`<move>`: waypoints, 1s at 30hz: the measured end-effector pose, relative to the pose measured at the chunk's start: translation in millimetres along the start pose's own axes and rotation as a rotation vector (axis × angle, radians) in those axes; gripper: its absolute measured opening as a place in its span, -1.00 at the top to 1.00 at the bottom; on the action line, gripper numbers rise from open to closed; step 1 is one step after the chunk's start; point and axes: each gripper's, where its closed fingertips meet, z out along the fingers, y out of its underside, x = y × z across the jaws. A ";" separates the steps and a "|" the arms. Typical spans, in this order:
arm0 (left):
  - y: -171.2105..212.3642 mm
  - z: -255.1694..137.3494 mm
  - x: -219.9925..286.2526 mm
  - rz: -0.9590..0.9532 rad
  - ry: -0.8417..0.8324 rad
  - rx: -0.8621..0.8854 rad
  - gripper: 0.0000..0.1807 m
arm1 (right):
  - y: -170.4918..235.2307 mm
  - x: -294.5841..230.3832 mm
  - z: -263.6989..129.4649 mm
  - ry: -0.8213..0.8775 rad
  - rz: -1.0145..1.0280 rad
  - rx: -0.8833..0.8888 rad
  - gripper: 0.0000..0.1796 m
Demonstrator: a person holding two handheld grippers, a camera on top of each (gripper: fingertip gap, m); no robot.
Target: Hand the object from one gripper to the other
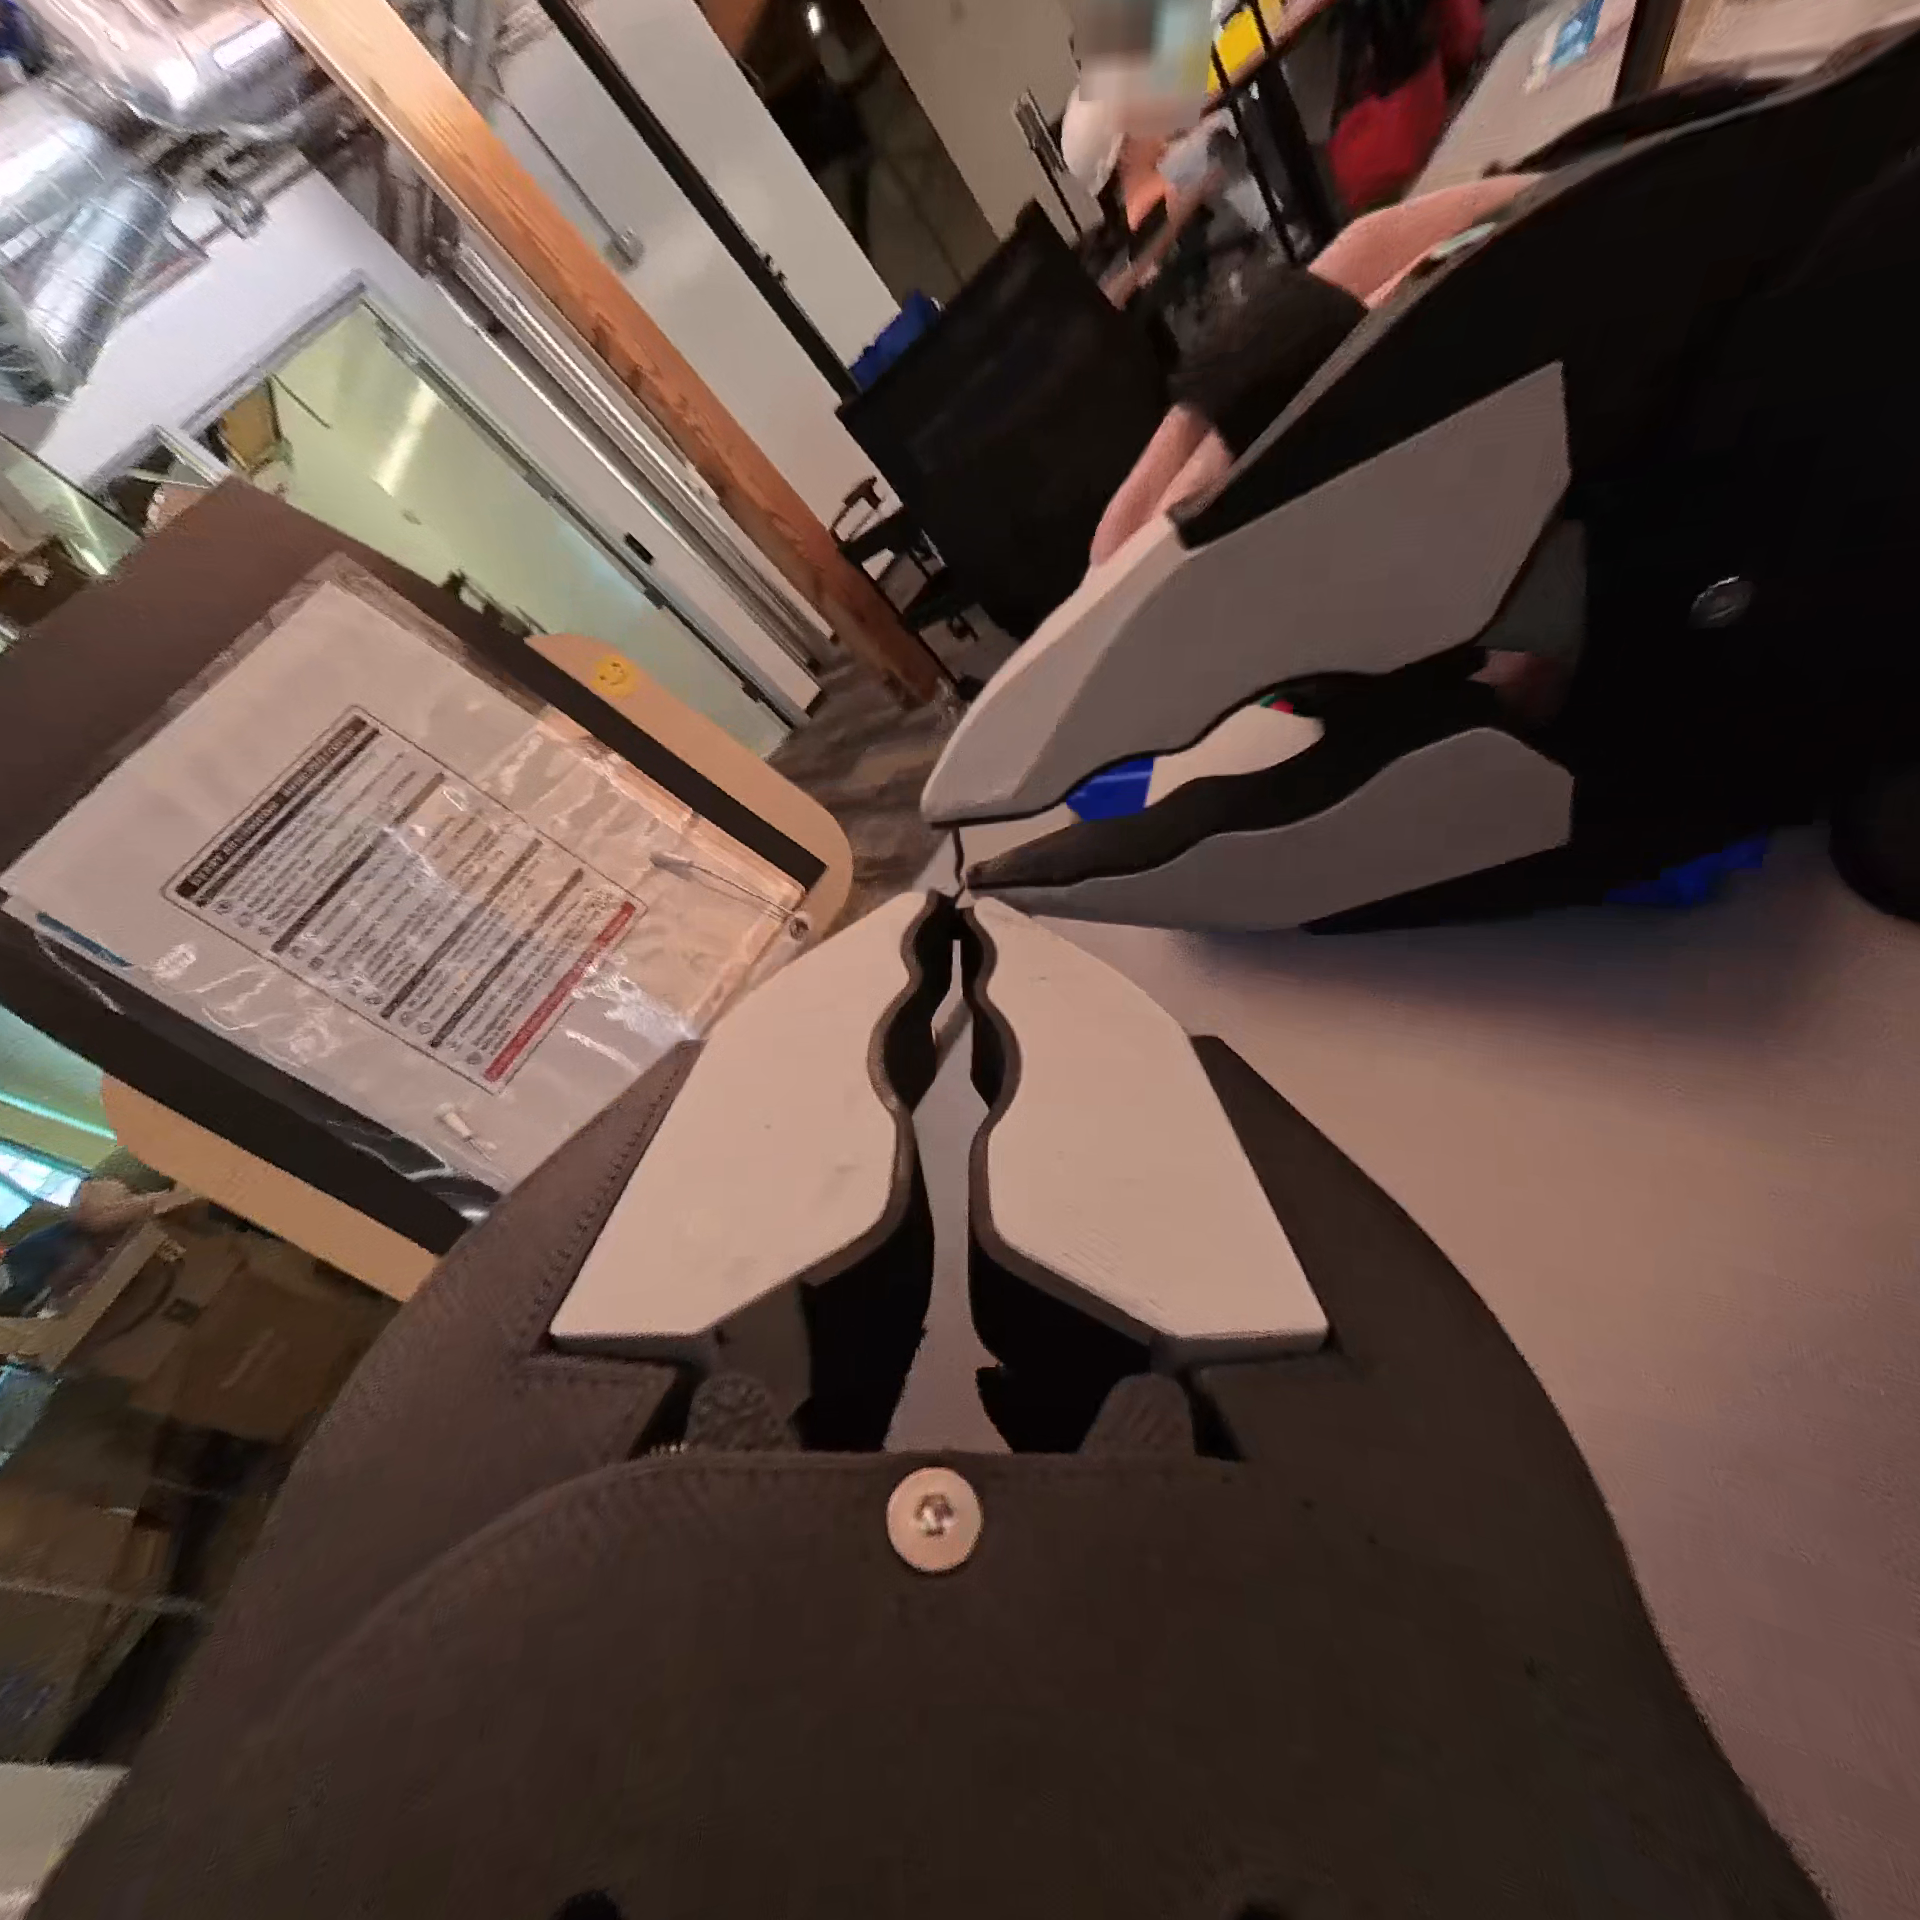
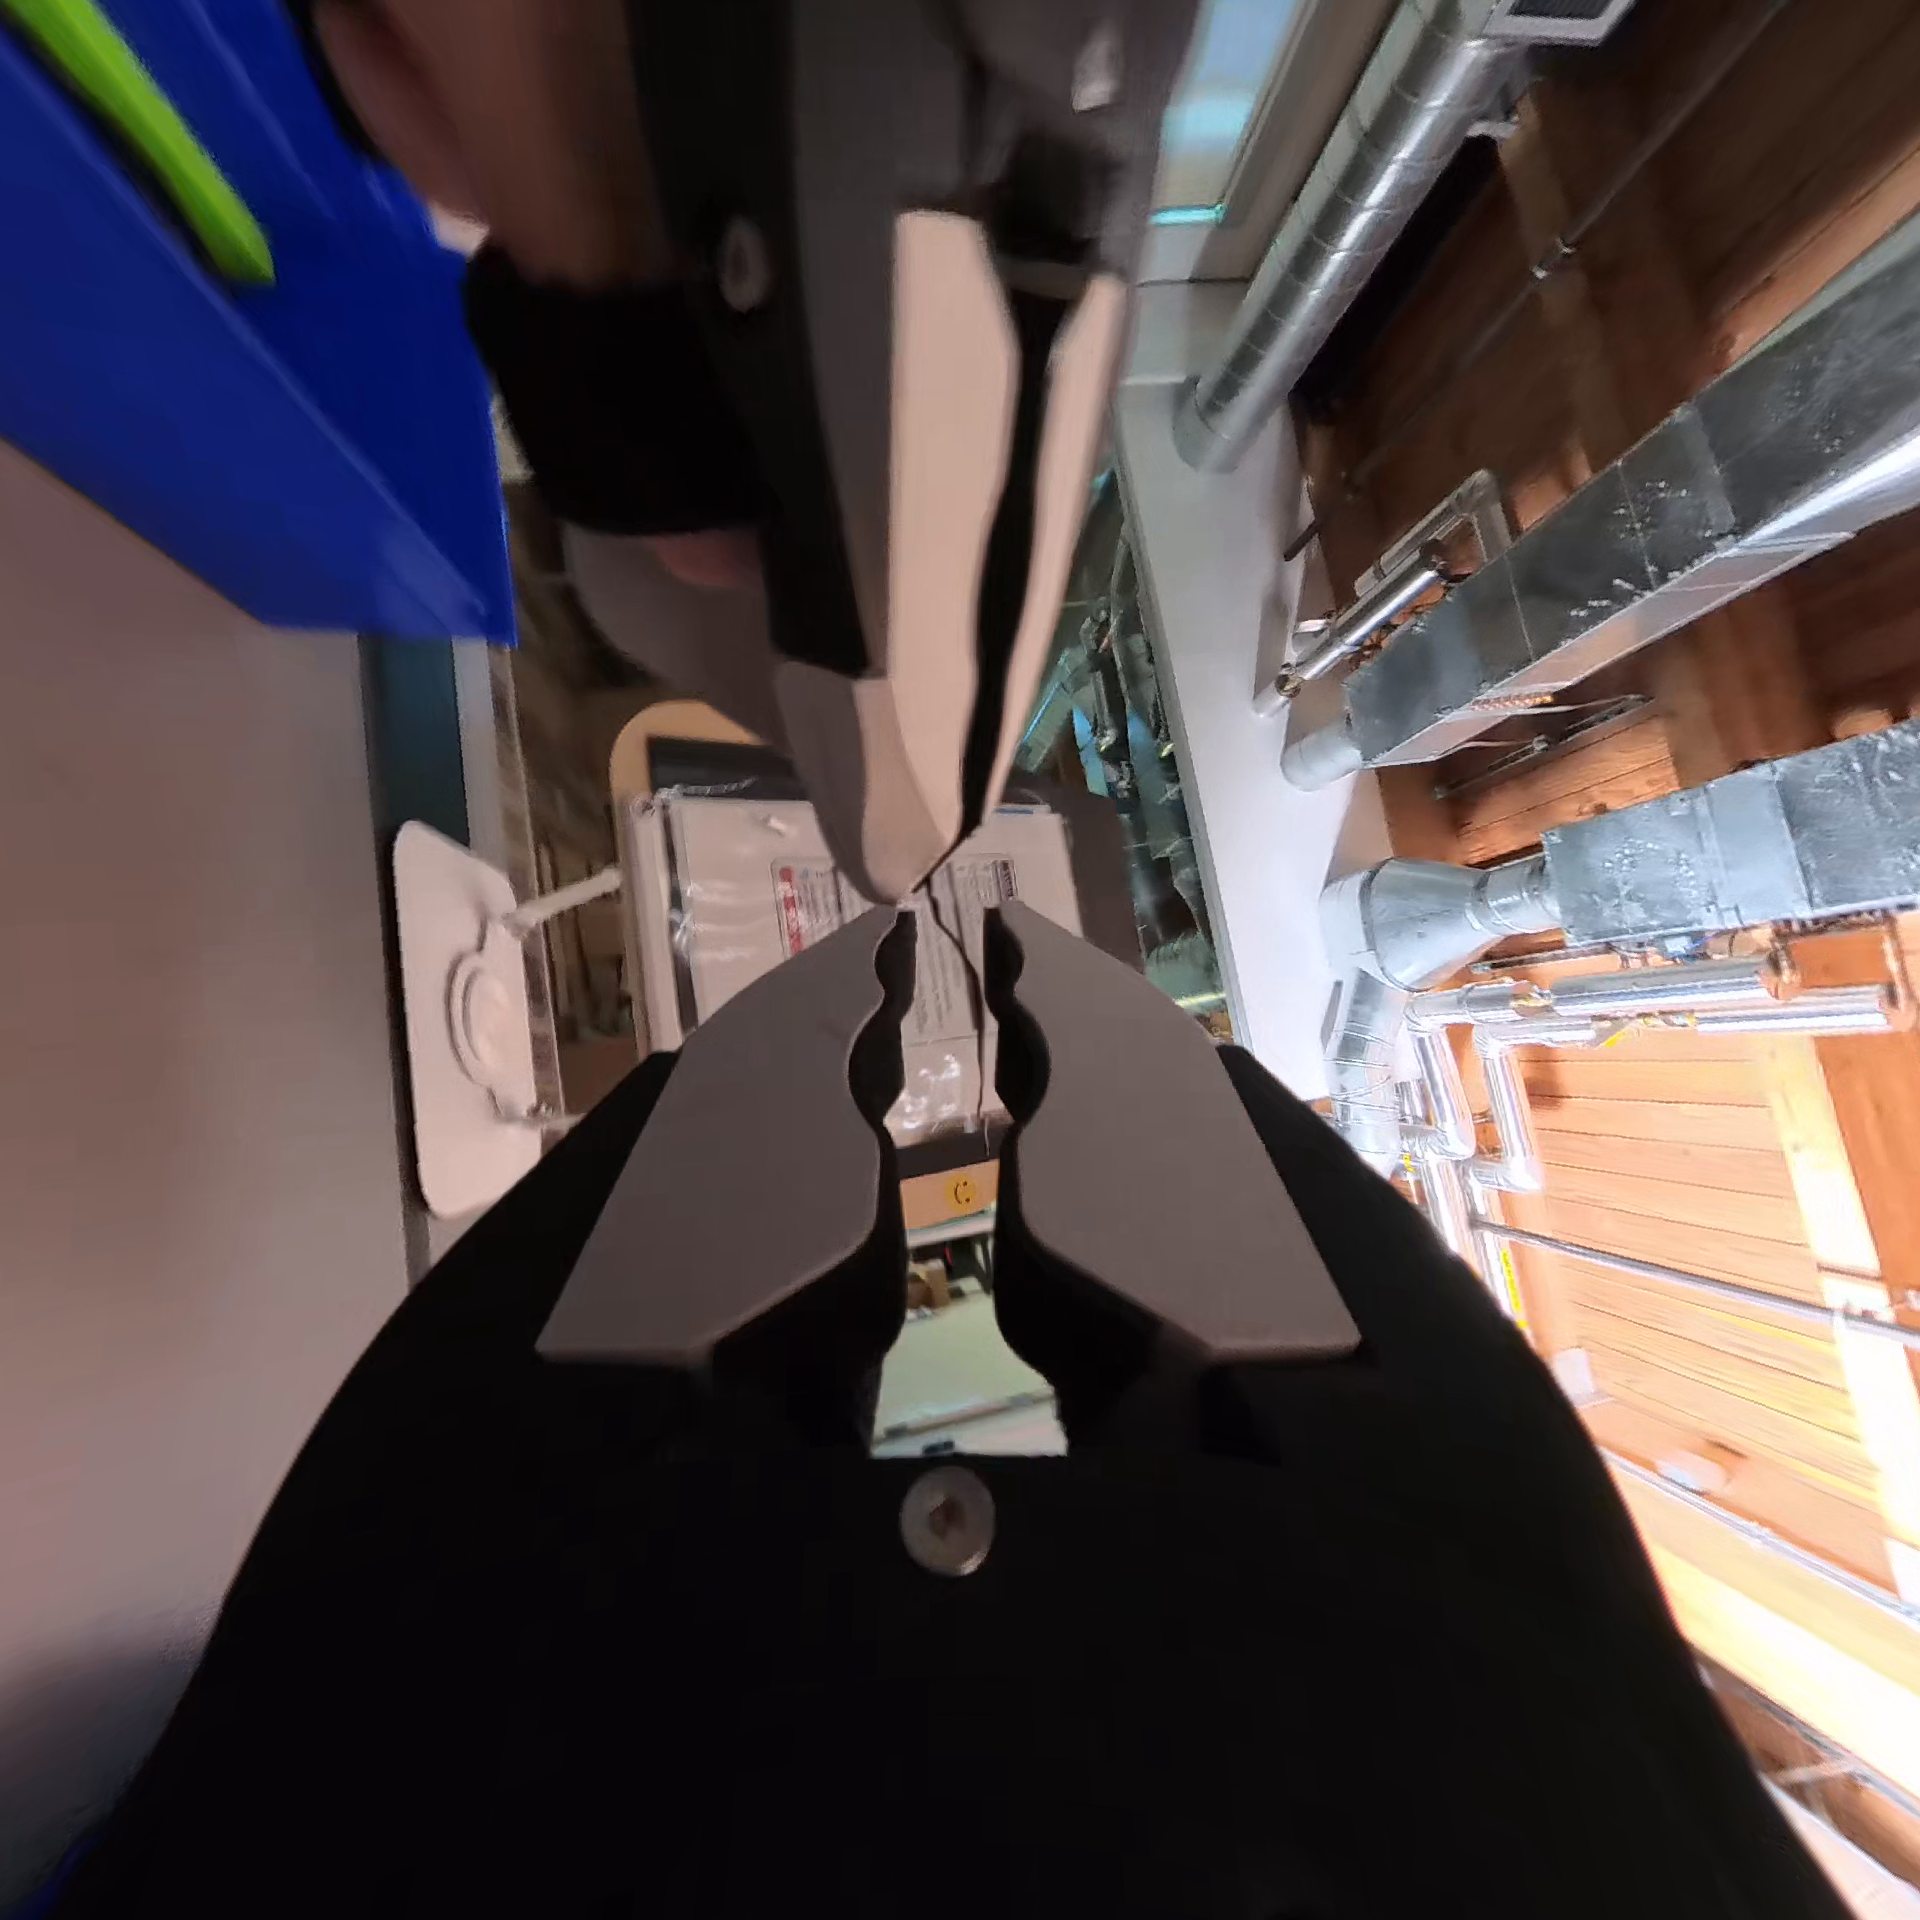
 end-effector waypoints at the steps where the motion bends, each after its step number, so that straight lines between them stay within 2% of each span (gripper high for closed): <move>1: 1.4 0.8 2.0 -0.001 0.010 -0.014 0.99 | 1.9 -5.1 1.5 -0.022 -0.015 -0.010 0.84; 3: 5.5 2.2 4.4 -0.008 0.029 -0.045 0.99 | 3.9 -10.9 3.3 -0.041 -0.033 -0.023 0.87; 4: 7.7 2.8 5.1 -0.012 0.037 -0.060 0.99 | 4.8 -12.8 3.6 -0.046 -0.042 -0.030 0.96; 6: 9.5 3.3 5.9 -0.032 0.054 -0.064 0.99 | 5.5 -15.1 4.0 -0.063 -0.026 -0.028 0.97; 10: 2.9 0.1 -4.1 -0.113 0.032 0.005 0.86 | 12.6 -5.2 5.3 -0.055 0.173 -0.023 0.98; 13: -0.2 -0.9 -7.5 -0.229 0.074 0.053 0.73 | 22.9 10.3 5.2 -0.061 0.526 0.019 0.98; 16: 4.6 4.5 -1.2 -0.360 0.178 0.061 0.62 | 15.0 18.3 3.7 -0.224 1.037 0.160 0.98; 18: 3.8 5.9 3.3 -0.448 0.256 0.090 0.63 | 3.3 19.2 0.2 -0.381 1.281 0.258 0.98; 21: -5.8 0.5 5.6 -0.588 0.375 0.169 0.75 | -3.0 26.4 -3.2 -0.490 1.520 0.358 0.98; 24: -13.8 -7.4 7.7 -0.672 0.484 0.219 0.81 | -9.7 29.4 -6.5 -0.558 1.610 0.430 0.98; 30: -22.4 -14.9 21.9 -0.763 0.660 0.238 0.82 | -32.6 19.8 -8.6 -0.622 1.530 0.477 0.98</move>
